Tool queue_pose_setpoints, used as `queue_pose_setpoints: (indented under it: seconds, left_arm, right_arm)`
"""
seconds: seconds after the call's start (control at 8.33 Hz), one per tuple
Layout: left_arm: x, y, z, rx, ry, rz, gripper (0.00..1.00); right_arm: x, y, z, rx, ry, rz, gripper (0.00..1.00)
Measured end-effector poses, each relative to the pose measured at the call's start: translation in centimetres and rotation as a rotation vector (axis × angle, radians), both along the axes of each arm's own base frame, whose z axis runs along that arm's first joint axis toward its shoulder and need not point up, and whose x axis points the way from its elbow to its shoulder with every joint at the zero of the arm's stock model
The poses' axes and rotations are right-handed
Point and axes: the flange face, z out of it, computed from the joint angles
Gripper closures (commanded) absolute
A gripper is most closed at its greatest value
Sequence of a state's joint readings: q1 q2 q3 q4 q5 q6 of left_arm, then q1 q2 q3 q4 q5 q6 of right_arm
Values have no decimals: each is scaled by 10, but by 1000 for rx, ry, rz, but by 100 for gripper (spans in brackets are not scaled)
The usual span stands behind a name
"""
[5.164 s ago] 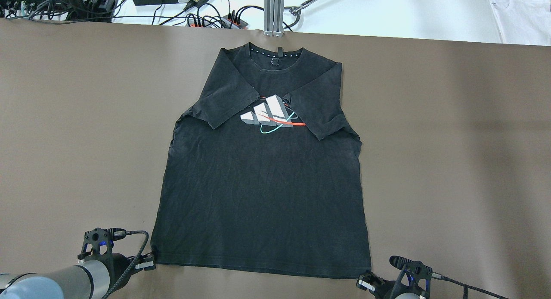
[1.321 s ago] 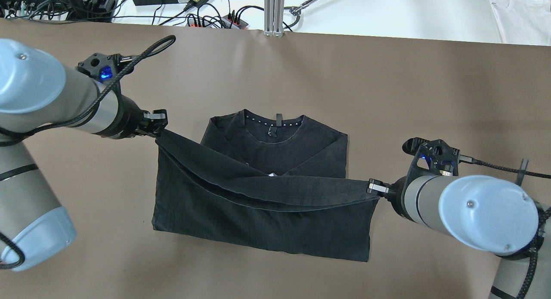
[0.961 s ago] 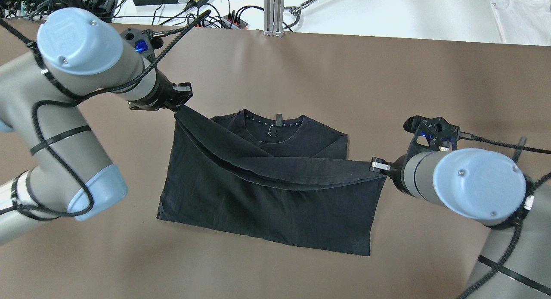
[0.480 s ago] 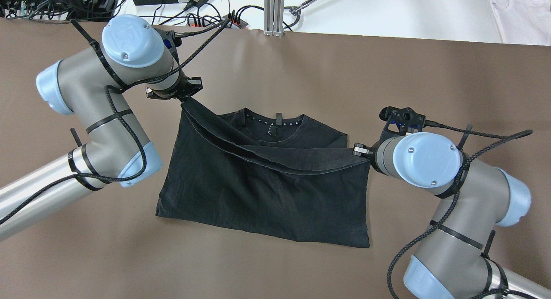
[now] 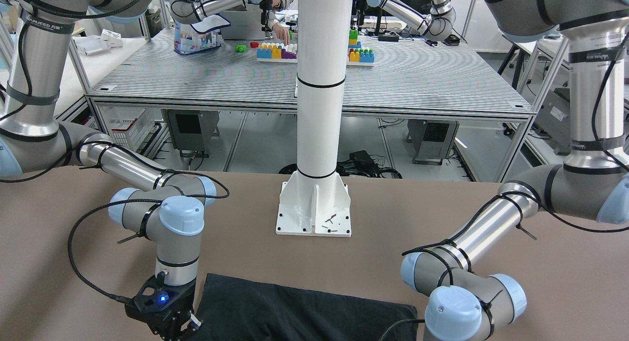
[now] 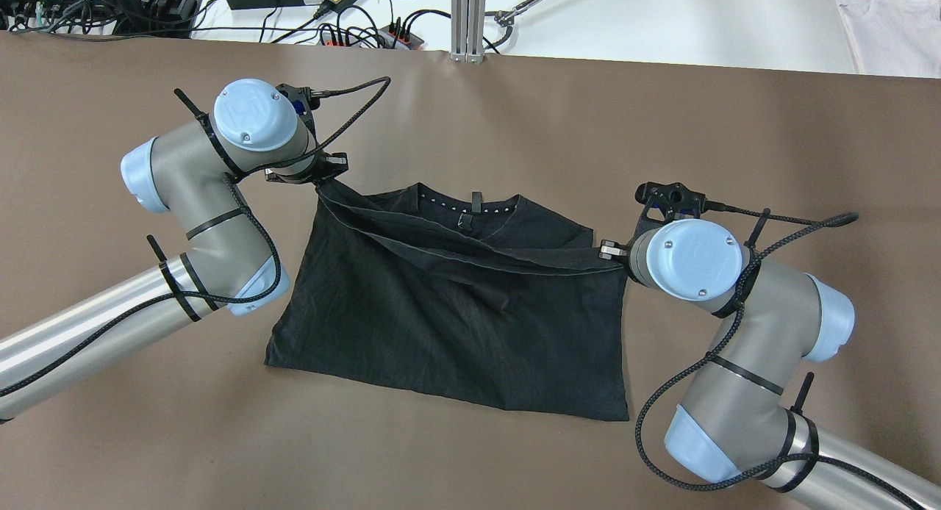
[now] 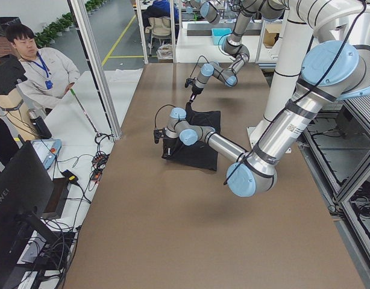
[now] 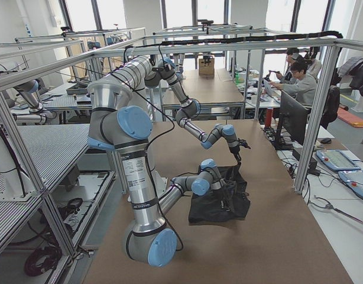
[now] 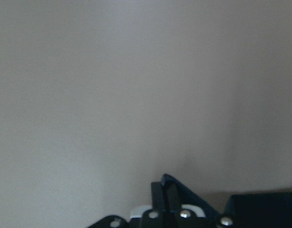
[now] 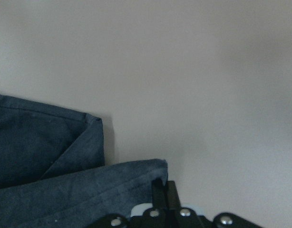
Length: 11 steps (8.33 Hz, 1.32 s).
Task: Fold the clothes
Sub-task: 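Release the hem and move the left gripper to the folded edge's corner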
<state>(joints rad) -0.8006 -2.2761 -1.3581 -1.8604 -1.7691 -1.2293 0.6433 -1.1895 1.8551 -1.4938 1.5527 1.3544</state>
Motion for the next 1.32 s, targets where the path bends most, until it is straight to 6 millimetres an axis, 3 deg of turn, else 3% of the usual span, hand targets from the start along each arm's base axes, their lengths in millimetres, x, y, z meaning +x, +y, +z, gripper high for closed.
queue_pose_setpoints:
  seconds: [0.12, 0.24, 0.36, 0.48, 0.72, 0.84, 1.08, 1.32]
  left_arm:
    - [2, -2, 3, 24, -6, 21, 26]
    - [-4, -4, -1, 65, -9, 52, 1]
    - [-17, -5, -12, 111, -1, 84, 0]
    - [-33, -6, -24, 136, 24, 109, 0]
    - [-66, 1, -29, 141, 86, 170, 0]
    - [-79, 12, -16, 148, 93, 206, 0]
    - [-89, 57, 21, 175, 98, 276, 0]
    - [-73, 119, 59, 207, 124, 356, 0]
  right_arm:
    - [7, -9, 4, 16, 15, -7, 66]
    - [19, -19, 5, 28, 24, -6, 46]
    - [33, -30, 5, 29, 23, -3, 23]
    - [46, -38, 5, 20, 11, -10, 7]
    - [62, -46, 3, 25, -1, -65, 6]
    - [64, -46, 3, 32, -1, -83, 6]
    - [60, -43, 3, 44, -11, -100, 6]
    - [51, -36, 1, 57, -28, -113, 6]
